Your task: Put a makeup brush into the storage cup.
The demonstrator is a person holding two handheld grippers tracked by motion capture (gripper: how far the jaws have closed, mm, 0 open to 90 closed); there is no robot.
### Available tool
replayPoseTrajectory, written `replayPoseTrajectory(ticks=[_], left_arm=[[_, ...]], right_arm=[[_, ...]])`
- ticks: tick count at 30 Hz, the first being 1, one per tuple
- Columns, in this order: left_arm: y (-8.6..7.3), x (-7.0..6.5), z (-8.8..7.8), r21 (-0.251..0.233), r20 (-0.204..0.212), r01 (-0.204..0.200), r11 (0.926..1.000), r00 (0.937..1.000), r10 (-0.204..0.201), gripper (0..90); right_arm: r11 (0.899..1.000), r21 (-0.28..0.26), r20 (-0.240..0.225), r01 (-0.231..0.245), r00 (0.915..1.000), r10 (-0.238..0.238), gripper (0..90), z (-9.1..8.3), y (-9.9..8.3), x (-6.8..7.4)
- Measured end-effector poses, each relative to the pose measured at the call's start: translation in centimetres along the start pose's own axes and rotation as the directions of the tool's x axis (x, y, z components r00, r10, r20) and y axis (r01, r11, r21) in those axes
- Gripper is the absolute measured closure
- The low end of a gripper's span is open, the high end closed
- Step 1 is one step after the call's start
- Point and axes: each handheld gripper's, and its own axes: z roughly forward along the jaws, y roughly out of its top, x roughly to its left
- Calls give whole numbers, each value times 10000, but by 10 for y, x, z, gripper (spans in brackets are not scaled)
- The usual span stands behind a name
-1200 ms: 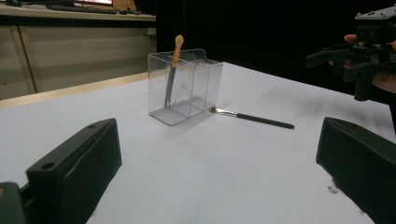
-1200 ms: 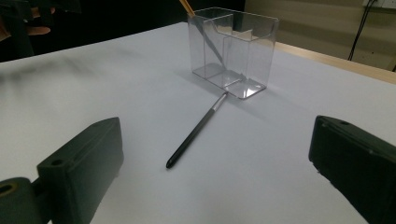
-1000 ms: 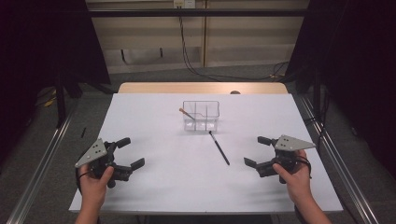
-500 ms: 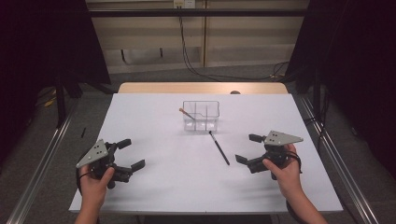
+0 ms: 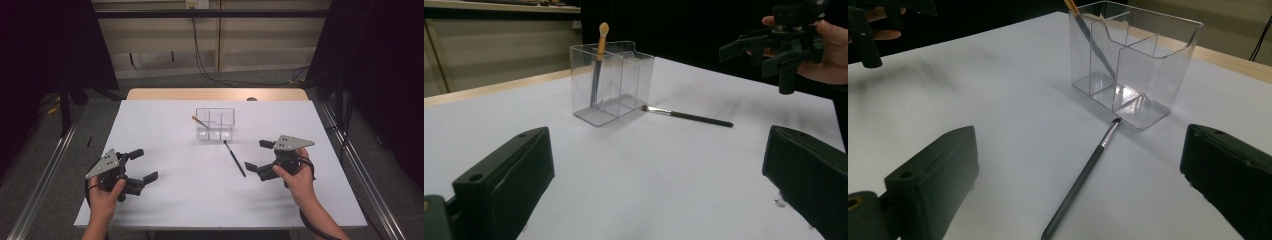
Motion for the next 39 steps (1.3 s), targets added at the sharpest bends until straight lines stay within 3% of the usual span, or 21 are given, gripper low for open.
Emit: replayPoseTrajectory(ticks=[14,21,29,34,39], left_arm=[[-2,-1,-5,38,-80,58,10000,10000,-58,1],[-3,1,-1,61,-22,82,9999,10000,-81,2],[0,-1,1,16,35,87,10000,10000,-87,1],[1,-3,4,125,53,-16,9999,10000,16,1],[1,-2,6,162,83,-74,9998,9999,72,1]], right_arm=[[9994,308,-311,129,9994,-120,16,23,10,2],[9939,1101,-330,-78,9994,115,23,32,10,3],[9803,1952,-74,-295,9995,315,24,38,13,1],[9581,2808,155,-567,9984,545,23,40,19,0],[9410,3304,508,-733,9969,598,34,42,22,-1]])
